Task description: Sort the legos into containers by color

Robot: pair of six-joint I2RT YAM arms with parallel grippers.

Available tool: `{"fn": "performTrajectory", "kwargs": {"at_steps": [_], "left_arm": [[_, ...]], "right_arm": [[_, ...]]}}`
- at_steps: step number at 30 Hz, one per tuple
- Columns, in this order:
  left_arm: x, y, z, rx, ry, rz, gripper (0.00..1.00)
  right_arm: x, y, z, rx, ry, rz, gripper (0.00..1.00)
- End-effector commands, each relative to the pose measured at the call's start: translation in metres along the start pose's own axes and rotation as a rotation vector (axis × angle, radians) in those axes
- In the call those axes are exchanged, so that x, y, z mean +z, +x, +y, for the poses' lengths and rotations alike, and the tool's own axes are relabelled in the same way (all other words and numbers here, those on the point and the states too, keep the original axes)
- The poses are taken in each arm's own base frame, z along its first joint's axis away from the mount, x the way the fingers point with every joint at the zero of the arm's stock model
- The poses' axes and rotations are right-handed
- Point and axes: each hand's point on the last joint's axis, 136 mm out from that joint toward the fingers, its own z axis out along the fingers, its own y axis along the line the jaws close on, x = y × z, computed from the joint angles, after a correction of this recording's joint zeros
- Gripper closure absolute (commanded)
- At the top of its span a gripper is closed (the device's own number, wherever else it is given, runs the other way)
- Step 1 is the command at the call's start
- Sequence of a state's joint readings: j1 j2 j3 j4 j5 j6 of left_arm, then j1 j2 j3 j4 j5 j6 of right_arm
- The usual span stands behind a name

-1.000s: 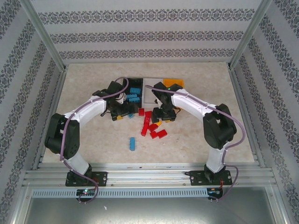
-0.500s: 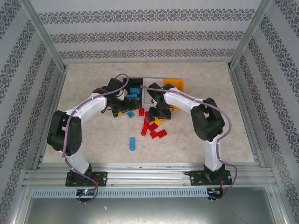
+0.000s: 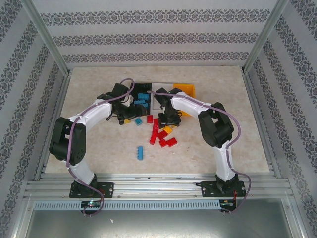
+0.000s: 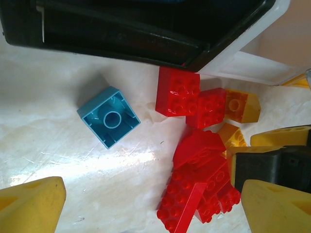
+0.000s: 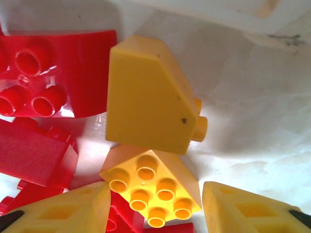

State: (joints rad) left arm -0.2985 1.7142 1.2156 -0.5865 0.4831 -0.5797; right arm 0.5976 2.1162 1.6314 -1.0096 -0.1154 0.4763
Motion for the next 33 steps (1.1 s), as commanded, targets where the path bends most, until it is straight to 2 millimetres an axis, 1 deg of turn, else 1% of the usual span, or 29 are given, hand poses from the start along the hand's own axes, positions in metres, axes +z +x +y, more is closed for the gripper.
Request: {"fn": "performTrajectory", "kwargs": {"at_steps": [1, 4, 6, 8, 11, 14, 20, 24, 27, 33], "left_arm": [[-0.004, -0.002, 0.002, 0.017, 0.021, -0.014, 0.06], [-0.004, 0.000, 0.004, 0.020, 0.021, -0.011, 0.06], [-0.004, 0.001, 0.004, 0.022, 0.024, -0.009, 0.06], [-0.003, 0.001, 0.004, 0.028, 0.025, -0.006, 0.06], [-0.003, 0.000, 0.004, 0.030, 0.029, -0.005, 0.06], [-0.004, -0.001, 0.003, 0.034, 0.030, -0.007, 0.06], [-0.008, -0.002, 0.005, 0.037, 0.023, -0.009, 0.05], [-0.012, -0.003, 0.007, 0.029, 0.021, -0.016, 0.05], [-0.014, -0.004, 0.009, 0.025, 0.018, -0.022, 0.04], [-0.014, -0.004, 0.013, 0.014, 0.015, -0.025, 0.04]], "right_arm": [[-0.008, 0.013, -0.026, 0.079, 0.055, 0.002, 0.50], [-0.018, 0.024, -0.048, 0.129, 0.071, -0.021, 0.53], [-0.025, 0.028, -0.052, 0.143, 0.064, -0.037, 0.53], [-0.030, 0.030, -0.047, 0.138, 0.033, -0.056, 0.52], [-0.032, 0.029, -0.032, 0.120, -0.012, -0.065, 0.46], [-0.025, 0.028, -0.025, 0.108, -0.014, -0.048, 0.43], [-0.014, 0.017, -0.015, 0.076, -0.014, -0.032, 0.41], [-0.002, 0.014, -0.019, 0.080, 0.014, -0.006, 0.41], [0.004, 0.014, -0.027, 0.096, 0.040, 0.011, 0.42], [0.014, 0.017, -0.036, 0.085, 0.082, 0.042, 0.47]]}}
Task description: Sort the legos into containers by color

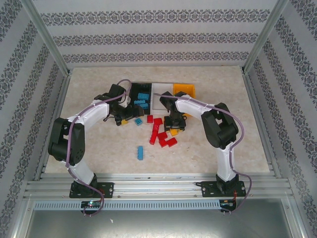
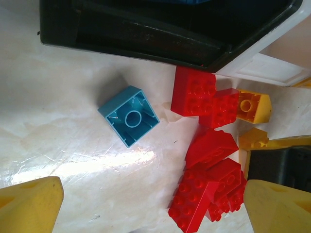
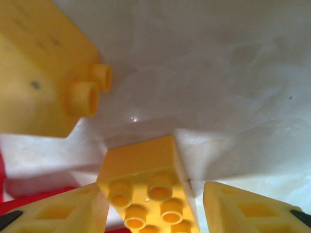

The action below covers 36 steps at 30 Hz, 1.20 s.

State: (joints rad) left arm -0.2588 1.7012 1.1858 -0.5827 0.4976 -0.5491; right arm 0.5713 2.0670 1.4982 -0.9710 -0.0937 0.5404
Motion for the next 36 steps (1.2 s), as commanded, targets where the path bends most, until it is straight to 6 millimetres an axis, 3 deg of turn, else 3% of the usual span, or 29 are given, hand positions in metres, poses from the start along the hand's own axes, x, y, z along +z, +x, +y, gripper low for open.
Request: {"fn": "performTrajectory", "kwargs": {"at_steps": [1, 8, 12, 20, 24, 29, 32, 36], "left_arm": [[-0.010, -0.003, -0.001, 0.020, 0.015, -0.024, 0.04], [-0.007, -0.007, -0.002, 0.013, 0.022, -0.028, 0.03], [-0.008, -0.011, -0.004, 0.021, 0.024, -0.034, 0.03], [-0.019, -0.031, 0.000, 0.028, 0.032, -0.087, 0.02], [-0.022, -0.035, 0.004, 0.015, 0.048, -0.099, 0.02], [-0.018, -0.031, 0.008, 0.000, 0.056, -0.087, 0.02], [-0.017, -0.030, 0.014, -0.005, 0.027, -0.080, 0.02], [-0.025, -0.030, 0.010, -0.038, 0.043, -0.108, 0.02]], "right_arm": [[0.003, -0.002, -0.011, -0.007, 0.049, 0.016, 0.49], [-0.005, -0.002, -0.019, 0.010, 0.045, -0.007, 0.72], [-0.025, -0.001, -0.024, 0.016, 0.038, -0.035, 0.73], [-0.086, -0.009, -0.046, 0.083, -0.010, -0.143, 0.72], [-0.119, -0.027, -0.057, 0.107, -0.017, -0.214, 0.72], [-0.145, -0.066, -0.073, 0.142, -0.031, -0.280, 0.72], [-0.151, -0.094, -0.081, 0.153, -0.033, -0.312, 0.71], [-0.146, -0.128, -0.087, 0.161, -0.048, -0.300, 0.71]]}}
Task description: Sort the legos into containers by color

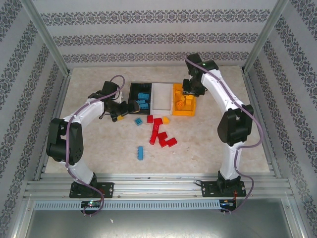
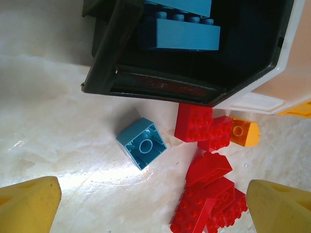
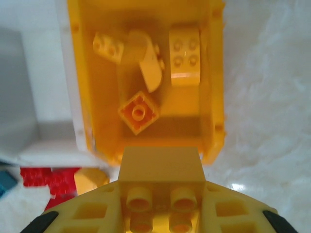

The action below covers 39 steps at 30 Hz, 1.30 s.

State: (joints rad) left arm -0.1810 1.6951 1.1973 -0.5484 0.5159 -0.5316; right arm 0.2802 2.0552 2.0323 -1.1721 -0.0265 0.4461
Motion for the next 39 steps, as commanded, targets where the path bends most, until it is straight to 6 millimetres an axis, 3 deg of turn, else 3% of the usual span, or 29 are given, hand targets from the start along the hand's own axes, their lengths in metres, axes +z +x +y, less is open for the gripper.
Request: {"fn": "performTrajectory", "kwargs": {"at_steps": [1, 5, 8, 15, 22, 26, 31, 35, 39], "left_arm": [[-0.010, -0.003, -0.003, -0.011, 0.019, -0.036, 0.02], [-0.011, 0.004, 0.003, 0.009, -0.032, 0.018, 0.02], [-0.018, 0.002, -0.003, 0.002, -0.016, -0.007, 0.01], [-0.008, 0.011, -0.004, -0.020, -0.009, 0.004, 0.01], [-0.001, 0.029, -0.014, 0.090, -0.047, 0.068, 0.00], [0.002, 0.054, -0.014, 0.169, -0.091, 0.130, 0.00], [0.005, 0.092, -0.011, 0.268, -0.146, 0.211, 0.00], [0.007, 0.118, -0.007, 0.323, -0.168, 0.242, 0.00], [0.010, 0.130, -0.002, 0.302, -0.155, 0.242, 0.00]], "right_arm": [[0.023, -0.011, -0.008, -0.023, 0.033, 0.055, 0.71], [0.041, -0.029, -0.003, -0.029, 0.035, 0.058, 0.71], [0.054, -0.036, -0.001, -0.028, 0.023, 0.070, 0.70], [0.074, -0.033, 0.000, -0.013, 0.001, 0.113, 0.70], [0.058, -0.031, -0.001, -0.030, -0.005, 0.094, 0.44], [0.035, -0.026, 0.003, -0.034, -0.022, 0.065, 0.40], [0.020, 0.012, 0.018, -0.070, -0.051, 0.076, 0.39], [0.019, 0.073, 0.034, -0.129, -0.085, 0.139, 0.40], [0.035, 0.146, 0.040, -0.193, -0.081, 0.236, 0.38]]}}
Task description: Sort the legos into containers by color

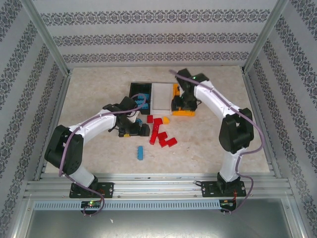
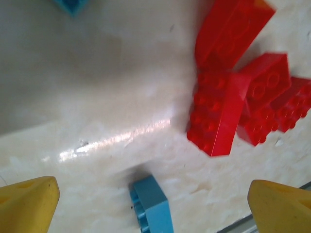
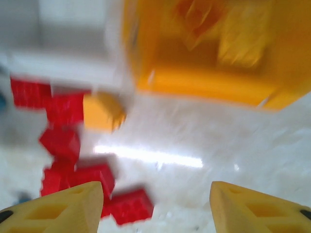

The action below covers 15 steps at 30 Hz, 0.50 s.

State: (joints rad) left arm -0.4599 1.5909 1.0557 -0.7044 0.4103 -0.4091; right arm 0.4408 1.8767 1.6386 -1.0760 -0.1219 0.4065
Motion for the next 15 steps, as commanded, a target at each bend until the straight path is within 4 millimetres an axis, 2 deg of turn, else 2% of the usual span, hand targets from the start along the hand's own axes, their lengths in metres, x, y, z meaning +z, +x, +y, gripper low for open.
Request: {"fn": "performTrajectory", "kwargs": {"at_steps": [1, 3, 6, 10, 15], "left_arm": [[-0.002, 0.011, 0.006, 0.002, -0.022, -0.003, 0.00], [0.000, 0.012, 0.009, -0.014, -0.025, -0.013, 0.00], [0.002, 0.012, 0.011, -0.019, -0.027, -0.016, 0.00], [0.003, 0.011, 0.010, -0.012, -0.025, -0.008, 0.00], [0.002, 0.012, 0.009, -0.031, -0.017, -0.014, 0.00]], "right_arm": [[0.029, 0.045, 0.011, -0.012, -0.010, 0.078, 0.37], [0.041, 0.071, 0.016, -0.021, 0.000, 0.112, 0.35], [0.048, 0.093, 0.019, -0.041, 0.031, 0.122, 0.31], [0.052, 0.109, 0.018, -0.057, 0.060, 0.125, 0.24], [0.053, 0.116, 0.012, -0.069, 0.077, 0.135, 0.22]]}}
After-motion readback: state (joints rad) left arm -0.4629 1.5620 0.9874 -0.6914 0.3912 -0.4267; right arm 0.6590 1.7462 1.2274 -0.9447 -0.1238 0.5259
